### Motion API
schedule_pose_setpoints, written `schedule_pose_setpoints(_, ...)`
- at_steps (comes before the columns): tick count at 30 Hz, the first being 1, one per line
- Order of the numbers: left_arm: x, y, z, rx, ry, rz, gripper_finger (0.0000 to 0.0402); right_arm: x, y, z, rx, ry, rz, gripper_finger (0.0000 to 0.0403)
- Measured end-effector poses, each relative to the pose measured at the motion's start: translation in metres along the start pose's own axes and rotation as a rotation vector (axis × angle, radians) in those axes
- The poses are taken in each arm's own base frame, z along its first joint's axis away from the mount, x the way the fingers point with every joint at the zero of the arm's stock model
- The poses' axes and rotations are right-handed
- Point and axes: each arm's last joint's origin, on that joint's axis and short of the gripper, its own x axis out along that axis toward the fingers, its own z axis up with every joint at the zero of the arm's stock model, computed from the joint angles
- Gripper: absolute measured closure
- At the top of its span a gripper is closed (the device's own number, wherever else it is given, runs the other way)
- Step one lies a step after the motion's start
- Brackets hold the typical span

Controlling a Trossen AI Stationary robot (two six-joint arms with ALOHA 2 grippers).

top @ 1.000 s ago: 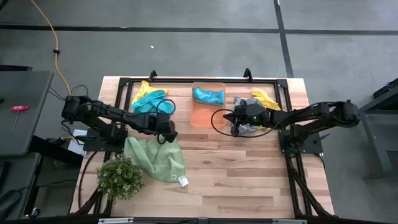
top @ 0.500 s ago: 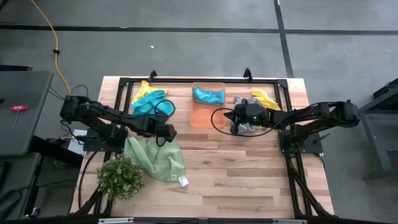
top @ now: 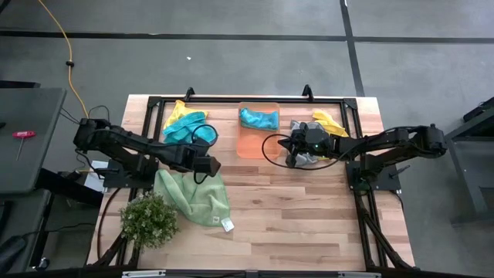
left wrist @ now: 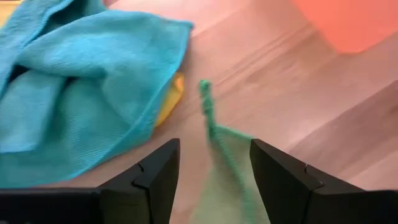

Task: Fold microfiber towels
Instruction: Fold the green microfiber cloth

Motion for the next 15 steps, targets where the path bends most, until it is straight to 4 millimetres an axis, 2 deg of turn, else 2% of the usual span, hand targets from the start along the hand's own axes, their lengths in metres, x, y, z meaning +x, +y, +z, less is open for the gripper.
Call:
schedule_pose_setpoints(6, -0.002, -0.003, -0.001, 0.003, -0.073, 0.004, 0.0216, 0.0, 0.0, 0.0, 0.0, -0.001, -0.009, 0.0403)
schedule_pose_setpoints(15, 0.018, -0.009, -0.014, 0.023, -0.052, 0.064, 0.0216, 0.0, 0.0, 0.0, 0.0, -0.002, -0.01, 0.0403)
